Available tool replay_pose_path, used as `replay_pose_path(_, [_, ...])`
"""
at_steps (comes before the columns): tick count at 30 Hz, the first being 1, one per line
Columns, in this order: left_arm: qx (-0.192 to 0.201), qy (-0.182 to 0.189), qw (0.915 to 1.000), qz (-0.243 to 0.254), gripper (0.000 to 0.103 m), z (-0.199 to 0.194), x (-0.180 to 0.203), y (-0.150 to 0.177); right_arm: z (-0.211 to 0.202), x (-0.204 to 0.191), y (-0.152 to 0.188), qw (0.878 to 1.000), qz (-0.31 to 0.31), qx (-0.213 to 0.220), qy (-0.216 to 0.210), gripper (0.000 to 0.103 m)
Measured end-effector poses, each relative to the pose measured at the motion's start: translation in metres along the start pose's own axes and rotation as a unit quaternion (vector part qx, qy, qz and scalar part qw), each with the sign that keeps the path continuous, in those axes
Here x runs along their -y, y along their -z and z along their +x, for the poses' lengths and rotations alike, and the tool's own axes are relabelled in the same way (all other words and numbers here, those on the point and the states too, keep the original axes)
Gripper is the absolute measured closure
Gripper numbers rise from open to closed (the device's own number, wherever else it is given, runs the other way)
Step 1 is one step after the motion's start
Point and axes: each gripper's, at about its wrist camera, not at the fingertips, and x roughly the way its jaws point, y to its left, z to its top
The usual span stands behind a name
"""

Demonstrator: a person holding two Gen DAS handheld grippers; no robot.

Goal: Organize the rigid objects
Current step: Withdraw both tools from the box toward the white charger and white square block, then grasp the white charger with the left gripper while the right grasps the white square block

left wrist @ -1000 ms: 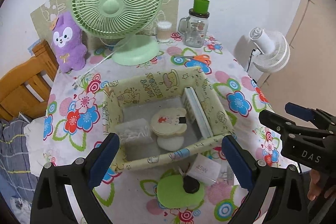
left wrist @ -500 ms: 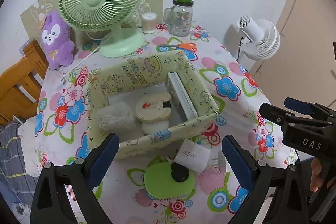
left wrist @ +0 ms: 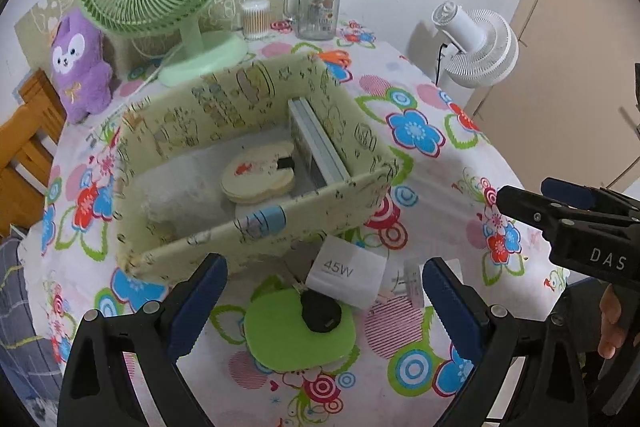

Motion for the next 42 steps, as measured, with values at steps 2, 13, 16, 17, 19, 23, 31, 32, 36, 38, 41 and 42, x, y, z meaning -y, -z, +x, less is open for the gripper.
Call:
replay_pose_path(2, [-0.002, -0.002, 1.0, 0.001, 0.004, 0.005, 0.001, 0.002, 0.005, 0.002, 0.003, 1.0, 0.005, -0.006, -0.001, 0.022])
replay_pose_path(13, [-0.009, -0.005, 0.9997, 0.021, 0.004, 0.026, 0.007, 0.012, 0.026, 0.002, 0.018, 1.0, 0.008, -0.029, -0.002, 0.022])
replay_pose_path(16, [-0.012, -0.001, 0.9996, 0.027, 0.004, 0.034, 0.01, 0.015, 0.032, 0.003, 0.022, 0.999, 0.011, -0.037, -0.001, 0.022])
replay_pose_path(17, [-0.011, -0.002, 0.9996, 0.027, 0.004, 0.036, 0.01, 0.015, 0.034, 0.004, 0.023, 0.999, 0.014, -0.038, 0.0, 0.022])
replay_pose_path(19, [-0.014, -0.001, 0.9994, 0.032, 0.004, 0.041, 0.011, 0.016, 0.037, 0.004, 0.025, 0.999, 0.021, -0.042, -0.001, 0.022])
replay_pose_path(23, [-0.019, -0.002, 0.999, 0.04, 0.004, 0.052, 0.013, 0.016, 0.043, 0.004, 0.027, 0.999, 0.023, -0.046, -0.001, 0.022])
replay_pose_path(31, [-0.03, -0.009, 0.9978, 0.058, 0.004, 0.071, 0.019, 0.016, 0.054, 0.007, 0.034, 0.998, 0.036, -0.057, -0.006, 0.022])
replay_pose_path(32, [-0.031, -0.01, 0.9978, 0.058, 0.004, 0.073, 0.02, 0.016, 0.055, 0.007, 0.035, 0.998, 0.038, -0.057, -0.006, 0.022])
replay_pose_path(36, [-0.034, -0.012, 0.9974, 0.062, 0.006, 0.079, 0.022, 0.017, 0.06, 0.009, 0.038, 0.997, 0.043, -0.065, -0.006, 0.022])
replay_pose_path(38, [-0.037, -0.013, 0.997, 0.067, 0.009, 0.082, 0.025, 0.018, 0.061, 0.01, 0.039, 0.997, 0.045, -0.067, -0.006, 0.022])
replay_pose_path(41, [-0.042, -0.012, 0.9965, 0.071, 0.017, 0.085, 0.027, 0.02, 0.063, 0.01, 0.04, 0.997, 0.045, -0.068, -0.007, 0.022])
replay_pose_path(42, [-0.045, -0.011, 0.9964, 0.072, 0.021, 0.086, 0.027, 0.02, 0.063, 0.009, 0.041, 0.997, 0.045, -0.07, -0.007, 0.022])
